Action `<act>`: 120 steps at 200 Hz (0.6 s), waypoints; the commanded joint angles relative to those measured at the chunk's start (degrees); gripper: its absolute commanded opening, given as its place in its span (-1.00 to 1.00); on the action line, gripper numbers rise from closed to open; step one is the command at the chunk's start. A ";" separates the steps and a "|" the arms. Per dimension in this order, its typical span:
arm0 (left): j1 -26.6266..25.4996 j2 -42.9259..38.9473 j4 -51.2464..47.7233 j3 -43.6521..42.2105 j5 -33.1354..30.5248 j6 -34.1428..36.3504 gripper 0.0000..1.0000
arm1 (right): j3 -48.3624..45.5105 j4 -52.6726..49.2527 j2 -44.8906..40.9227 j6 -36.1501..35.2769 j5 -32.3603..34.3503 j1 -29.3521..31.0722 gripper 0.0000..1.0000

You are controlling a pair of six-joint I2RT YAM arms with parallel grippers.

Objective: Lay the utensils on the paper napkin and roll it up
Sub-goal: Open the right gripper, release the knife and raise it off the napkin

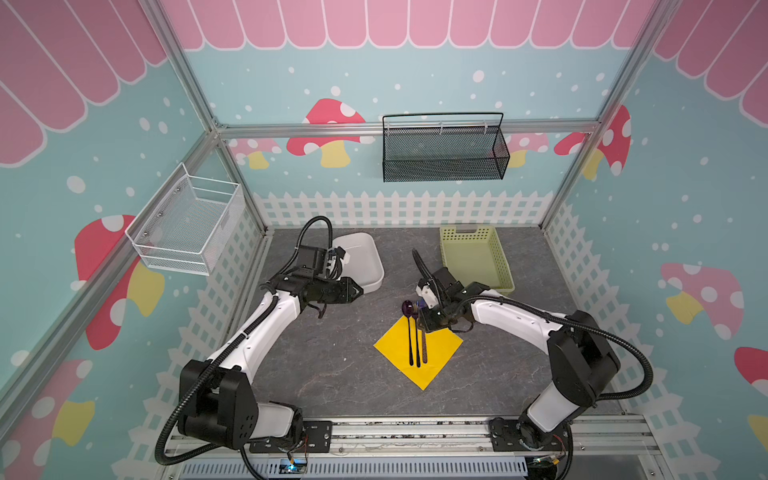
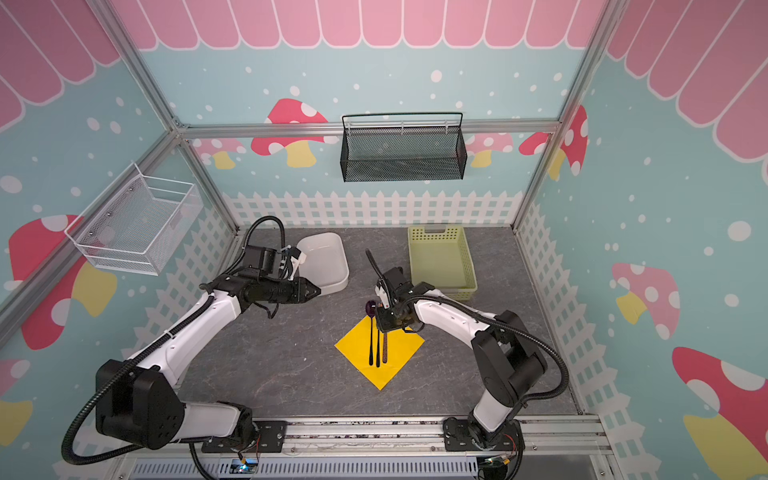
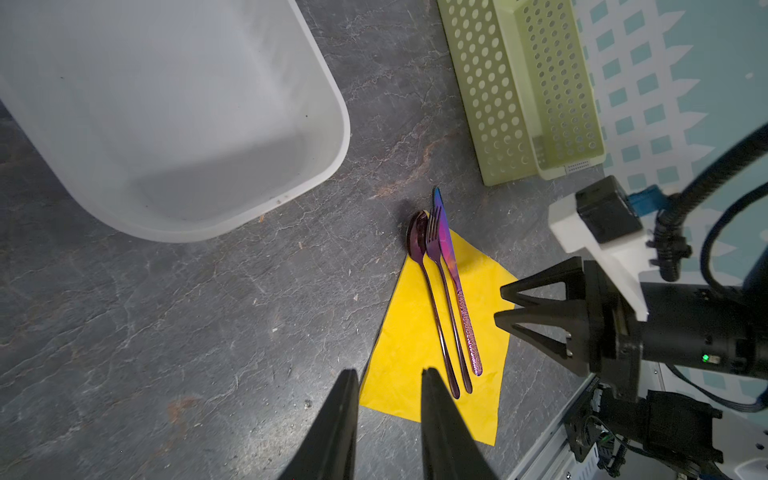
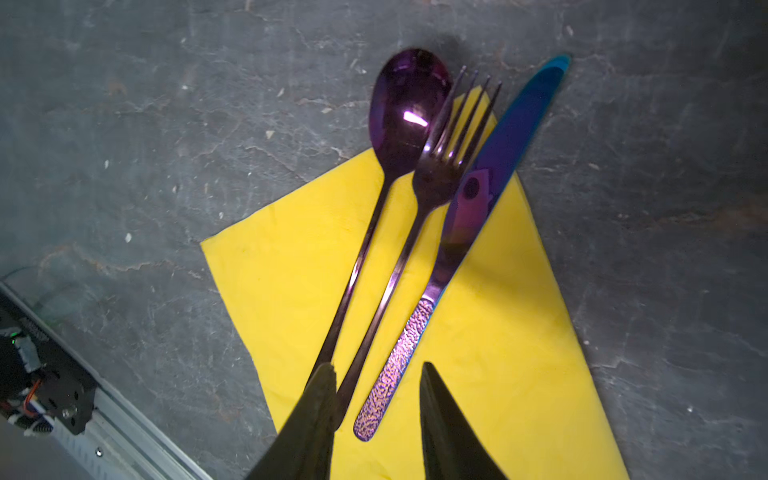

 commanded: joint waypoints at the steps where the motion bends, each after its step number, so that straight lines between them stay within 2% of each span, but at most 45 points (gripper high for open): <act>1: 0.35 0.56 -0.95 1.05 -1.31 0.94 -0.42 | -3.58 1.37 -3.10 -13.14 -5.89 0.84 -0.24; 39: 0.42 0.29 -3.54 2.82 -2.77 2.39 -0.43 | -10.73 4.99 -10.87 -29.28 -4.09 6.67 -0.19; 65: 0.38 -0.27 -3.49 2.25 -5.37 4.17 -0.43 | -17.31 8.26 -16.74 -38.29 -0.40 11.46 -0.02; 88: 0.70 0.18 -3.15 1.71 -6.19 3.81 -0.43 | -22.89 10.64 -21.05 -44.80 4.49 16.27 0.25; 120: 0.74 -0.92 -2.33 0.79 -7.19 3.87 -0.43 | -28.31 13.98 -23.47 -48.84 8.25 22.51 0.31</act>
